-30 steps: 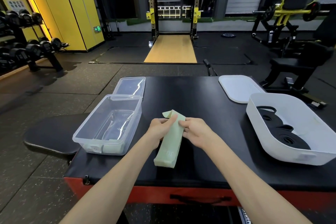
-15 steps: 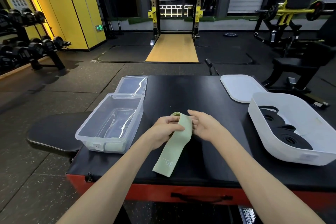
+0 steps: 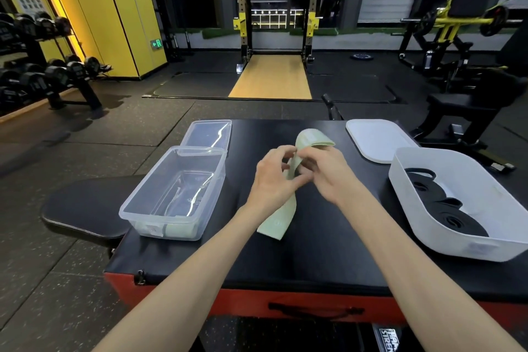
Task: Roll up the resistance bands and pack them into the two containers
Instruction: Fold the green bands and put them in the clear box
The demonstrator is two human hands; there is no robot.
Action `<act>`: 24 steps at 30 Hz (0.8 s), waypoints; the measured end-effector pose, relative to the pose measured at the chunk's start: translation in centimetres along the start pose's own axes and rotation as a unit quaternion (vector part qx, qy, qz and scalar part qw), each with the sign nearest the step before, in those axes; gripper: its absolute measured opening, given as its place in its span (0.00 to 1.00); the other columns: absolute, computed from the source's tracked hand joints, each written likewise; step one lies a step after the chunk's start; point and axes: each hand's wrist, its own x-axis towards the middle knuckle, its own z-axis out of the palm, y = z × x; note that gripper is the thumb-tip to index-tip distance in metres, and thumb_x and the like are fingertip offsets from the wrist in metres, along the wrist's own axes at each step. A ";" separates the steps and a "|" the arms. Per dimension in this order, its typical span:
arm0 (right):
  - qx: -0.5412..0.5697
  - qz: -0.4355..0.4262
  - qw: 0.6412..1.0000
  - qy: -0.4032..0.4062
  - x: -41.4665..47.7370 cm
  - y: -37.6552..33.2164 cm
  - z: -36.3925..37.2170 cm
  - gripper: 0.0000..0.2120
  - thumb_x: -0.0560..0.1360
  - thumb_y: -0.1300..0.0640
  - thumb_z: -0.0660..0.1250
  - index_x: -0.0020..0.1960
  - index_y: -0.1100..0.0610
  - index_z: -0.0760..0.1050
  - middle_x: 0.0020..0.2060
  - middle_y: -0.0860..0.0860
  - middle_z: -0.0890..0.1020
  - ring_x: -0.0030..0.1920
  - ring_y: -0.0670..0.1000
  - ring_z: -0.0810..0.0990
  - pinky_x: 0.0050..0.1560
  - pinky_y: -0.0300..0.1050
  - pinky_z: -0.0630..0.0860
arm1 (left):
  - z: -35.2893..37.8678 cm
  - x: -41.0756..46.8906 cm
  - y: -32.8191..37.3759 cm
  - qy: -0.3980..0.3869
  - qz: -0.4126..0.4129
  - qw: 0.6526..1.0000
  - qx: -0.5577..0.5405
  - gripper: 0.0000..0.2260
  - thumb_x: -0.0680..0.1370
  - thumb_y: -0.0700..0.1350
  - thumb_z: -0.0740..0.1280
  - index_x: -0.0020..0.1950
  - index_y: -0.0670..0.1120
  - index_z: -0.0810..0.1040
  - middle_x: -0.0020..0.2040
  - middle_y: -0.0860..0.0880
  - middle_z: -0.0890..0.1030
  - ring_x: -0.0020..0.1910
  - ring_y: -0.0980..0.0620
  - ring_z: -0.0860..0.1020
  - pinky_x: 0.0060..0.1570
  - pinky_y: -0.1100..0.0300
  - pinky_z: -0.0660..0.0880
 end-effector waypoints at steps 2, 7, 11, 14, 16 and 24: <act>-0.062 -0.037 0.997 0.000 -0.4 -0.6 0.4 0.09 0.72 0.68 0.67 0.52 0.63 0.76 0.45 0.57 0.81 0.47 0.54 0.82 0.44 0.46 0.79 | 0.2 0.3 0.8 0.019 0.009 1.000 -0.022 0.18 0.70 0.46 0.75 0.57 0.54 0.76 0.51 0.55 0.80 0.46 0.57 0.80 0.47 0.65 0.77; -0.207 -0.132 0.969 -0.026 -1.4 -3.0 -0.1 0.04 0.73 0.62 0.70 0.46 0.54 0.80 0.45 0.52 0.83 0.47 0.50 0.80 0.45 0.42 0.77 | -0.6 0.9 1.9 -0.018 -0.046 0.974 -0.219 0.08 0.77 0.39 0.68 0.53 0.50 0.81 0.47 0.49 0.85 0.48 0.54 0.82 0.48 0.60 0.77; -0.225 -0.202 0.953 -0.004 -1.5 -4.3 -0.6 0.05 0.74 0.64 0.69 0.45 0.55 0.81 0.45 0.54 0.84 0.48 0.50 0.82 0.52 0.44 0.79 | -1.5 0.6 2.4 -0.083 -0.096 0.943 -0.307 0.08 0.79 0.41 0.66 0.57 0.46 0.80 0.51 0.47 0.84 0.50 0.51 0.82 0.49 0.54 0.79; -0.228 -0.214 0.950 0.008 -1.1 -4.4 -0.7 0.07 0.74 0.65 0.69 0.44 0.54 0.81 0.43 0.51 0.84 0.46 0.47 0.81 0.52 0.44 0.78 | -1.5 -0.2 1.8 -0.134 -0.135 0.939 -0.287 0.08 0.78 0.44 0.67 0.56 0.45 0.81 0.51 0.46 0.84 0.49 0.50 0.82 0.50 0.51 0.79; -0.202 -0.206 0.957 0.013 -0.7 -4.5 -0.8 0.07 0.74 0.66 0.69 0.45 0.54 0.81 0.42 0.52 0.84 0.45 0.48 0.81 0.51 0.45 0.77 | -1.1 -1.1 0.7 -0.182 -0.157 0.942 -0.236 0.09 0.78 0.41 0.68 0.58 0.44 0.80 0.52 0.46 0.84 0.48 0.52 0.82 0.48 0.55 0.80; -0.214 -0.138 0.967 0.017 5.2 -1.7 -2.3 0.10 0.76 0.68 0.65 0.51 0.56 0.81 0.51 0.54 0.82 0.48 0.48 0.79 0.49 0.40 0.76 | 0.0 -2.3 -2.9 -0.241 -0.203 0.922 -0.227 0.12 0.80 0.41 0.64 0.63 0.44 0.75 0.51 0.46 0.84 0.51 0.50 0.82 0.47 0.53 0.80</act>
